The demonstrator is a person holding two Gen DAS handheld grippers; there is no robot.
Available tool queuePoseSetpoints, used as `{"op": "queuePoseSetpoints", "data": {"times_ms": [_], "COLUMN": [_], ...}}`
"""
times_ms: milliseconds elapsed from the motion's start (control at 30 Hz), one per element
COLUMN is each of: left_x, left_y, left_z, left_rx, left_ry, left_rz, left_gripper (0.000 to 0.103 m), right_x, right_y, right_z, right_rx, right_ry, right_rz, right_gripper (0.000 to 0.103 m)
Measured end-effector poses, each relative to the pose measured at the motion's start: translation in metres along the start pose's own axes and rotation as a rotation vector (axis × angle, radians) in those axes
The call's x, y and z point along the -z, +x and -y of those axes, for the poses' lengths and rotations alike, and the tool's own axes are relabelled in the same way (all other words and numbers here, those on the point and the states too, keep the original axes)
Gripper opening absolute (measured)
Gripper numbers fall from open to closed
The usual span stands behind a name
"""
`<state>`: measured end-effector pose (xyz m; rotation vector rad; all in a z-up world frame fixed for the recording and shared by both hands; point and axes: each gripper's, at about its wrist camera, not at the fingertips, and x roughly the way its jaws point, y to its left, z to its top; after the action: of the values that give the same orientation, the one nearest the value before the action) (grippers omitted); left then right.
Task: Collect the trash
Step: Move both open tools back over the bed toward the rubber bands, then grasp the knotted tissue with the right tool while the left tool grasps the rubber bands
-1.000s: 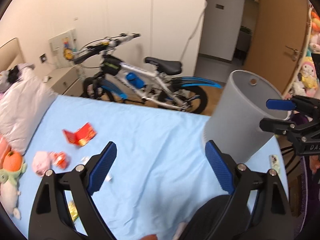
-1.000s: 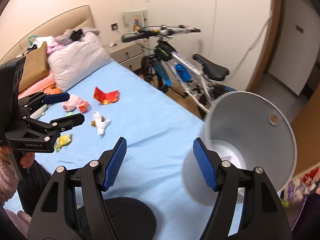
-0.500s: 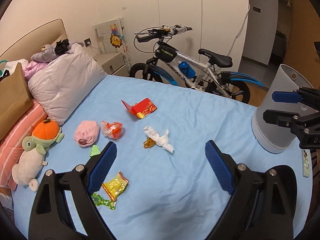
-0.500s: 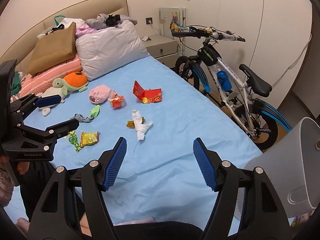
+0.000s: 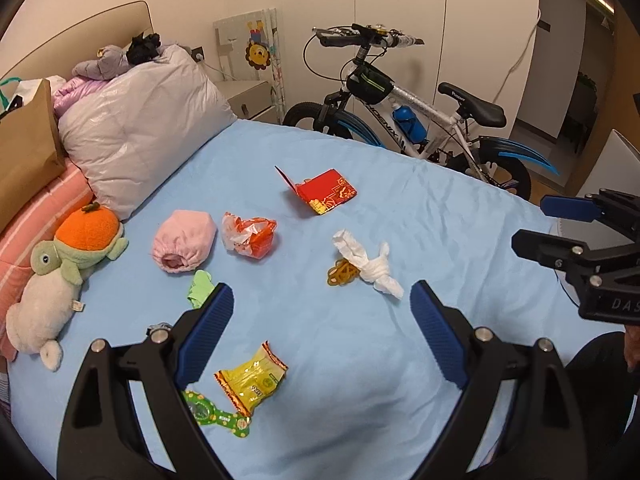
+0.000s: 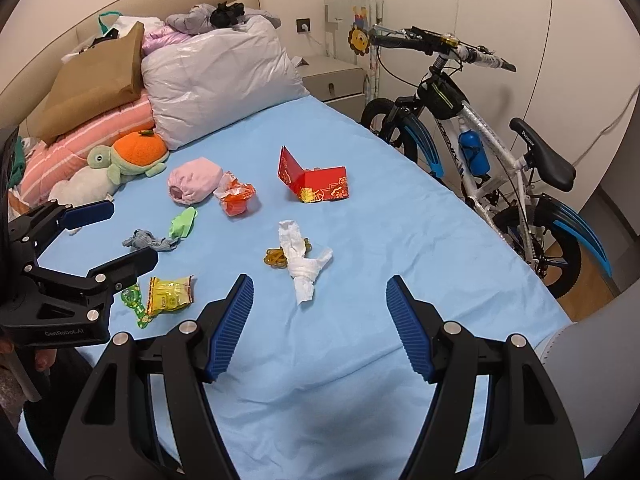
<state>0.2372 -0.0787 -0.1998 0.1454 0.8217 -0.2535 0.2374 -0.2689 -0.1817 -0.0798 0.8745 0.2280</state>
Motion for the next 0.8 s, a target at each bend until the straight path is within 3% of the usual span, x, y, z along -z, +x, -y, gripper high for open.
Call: {"op": "queuePoseSetpoints", "data": {"times_ms": [333, 800], "left_x": [0.008, 0.017], "left_y": [0.094, 0.157], "left_z": [-0.015, -0.024], "left_rx": [0.010, 0.036], "left_ry": [-0.021, 0.010], "left_rz": [-0.057, -0.106], "left_gripper": [0.090, 0.090], "right_x": [0.013, 0.026], "right_y": [0.115, 0.213], "right_z": [-0.011, -0.018], "right_rx": [0.031, -0.018], "right_ry": [-0.019, -0.030], "right_rz": [-0.073, -0.196], "right_gripper": [0.060, 0.052]}}
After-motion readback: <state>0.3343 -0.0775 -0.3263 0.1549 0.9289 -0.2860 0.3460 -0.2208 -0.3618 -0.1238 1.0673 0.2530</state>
